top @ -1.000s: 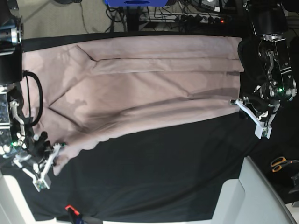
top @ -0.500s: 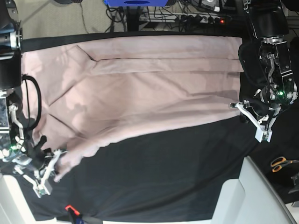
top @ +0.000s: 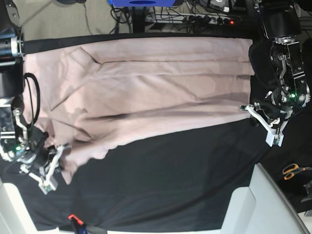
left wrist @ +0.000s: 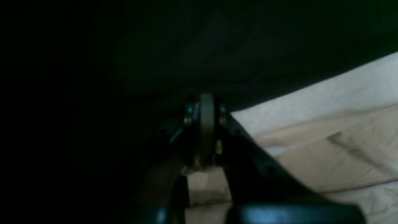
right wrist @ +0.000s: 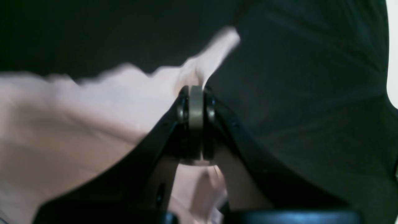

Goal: Fold the T-shirt properly
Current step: 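Hold the shirt edges with both grippers and fold the sleeve inward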

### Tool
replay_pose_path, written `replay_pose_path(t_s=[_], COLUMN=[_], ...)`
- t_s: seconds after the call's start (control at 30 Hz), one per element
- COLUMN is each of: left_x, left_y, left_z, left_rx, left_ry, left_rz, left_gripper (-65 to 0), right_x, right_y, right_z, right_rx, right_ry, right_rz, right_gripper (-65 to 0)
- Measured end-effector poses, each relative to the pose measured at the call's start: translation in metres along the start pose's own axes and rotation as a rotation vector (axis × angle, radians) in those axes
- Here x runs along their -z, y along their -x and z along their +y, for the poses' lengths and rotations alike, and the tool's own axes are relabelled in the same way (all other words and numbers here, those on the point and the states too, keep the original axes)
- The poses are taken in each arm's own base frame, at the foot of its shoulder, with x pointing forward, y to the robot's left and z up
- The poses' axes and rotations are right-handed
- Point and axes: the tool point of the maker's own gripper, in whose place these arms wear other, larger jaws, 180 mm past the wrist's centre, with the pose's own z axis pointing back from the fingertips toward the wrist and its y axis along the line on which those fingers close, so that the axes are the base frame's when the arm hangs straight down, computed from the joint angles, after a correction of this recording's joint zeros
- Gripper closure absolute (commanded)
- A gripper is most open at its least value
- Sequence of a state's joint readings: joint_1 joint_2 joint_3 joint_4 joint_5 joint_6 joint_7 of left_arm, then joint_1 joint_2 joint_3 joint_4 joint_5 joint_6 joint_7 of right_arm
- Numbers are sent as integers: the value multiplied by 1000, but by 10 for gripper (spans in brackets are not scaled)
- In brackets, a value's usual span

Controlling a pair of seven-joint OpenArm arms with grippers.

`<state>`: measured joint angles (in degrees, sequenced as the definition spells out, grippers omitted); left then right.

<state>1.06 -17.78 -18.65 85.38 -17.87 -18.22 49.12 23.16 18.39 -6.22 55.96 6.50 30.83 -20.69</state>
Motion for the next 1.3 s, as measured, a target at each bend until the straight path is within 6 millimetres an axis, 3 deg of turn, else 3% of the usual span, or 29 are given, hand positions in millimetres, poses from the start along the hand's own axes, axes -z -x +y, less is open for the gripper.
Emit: replay_pose_path(t_s=[0.17,0.27,0.33,0.5,0.63,0.8,0.87,1.0,1.17,1.3], left_x=[0,0,0,0,0,1,2,3,3,5], left_y=[3,6,5,6,6,6,5,4,3,-15], left_z=[5,9,8,8,8,8,6,2,2,-2], left_rx=[28,49,47,49,49,47,49,41,43,34], left_ry=[-31,-55,-53,-55,-54,-54,-58,-47,-49,-42], left_rz=[16,31,28,29,29,29,29,24,22,-19], left_gripper=[0,0,0,0,0,0,0,0,0,0], right_x=[14,16,16,18,17,27,31,30,28,19], right_y=[14,16,10,-14,-17,-20,-11,1,-5,-5], right_z=[18,9,1,3,1,25,30,21,16,-10], right_rx=[-88,-105,-104,-124,-132,-198,-181,-165,-160,-82], right_ry=[-43,-29,-21,-82,-81,-143,-162,-150,-141,-80], right_rz=[13,23,23,-12,-12,-32,-18,2,-17,-46], right_gripper=[0,0,0,0,0,0,0,0,0,0])
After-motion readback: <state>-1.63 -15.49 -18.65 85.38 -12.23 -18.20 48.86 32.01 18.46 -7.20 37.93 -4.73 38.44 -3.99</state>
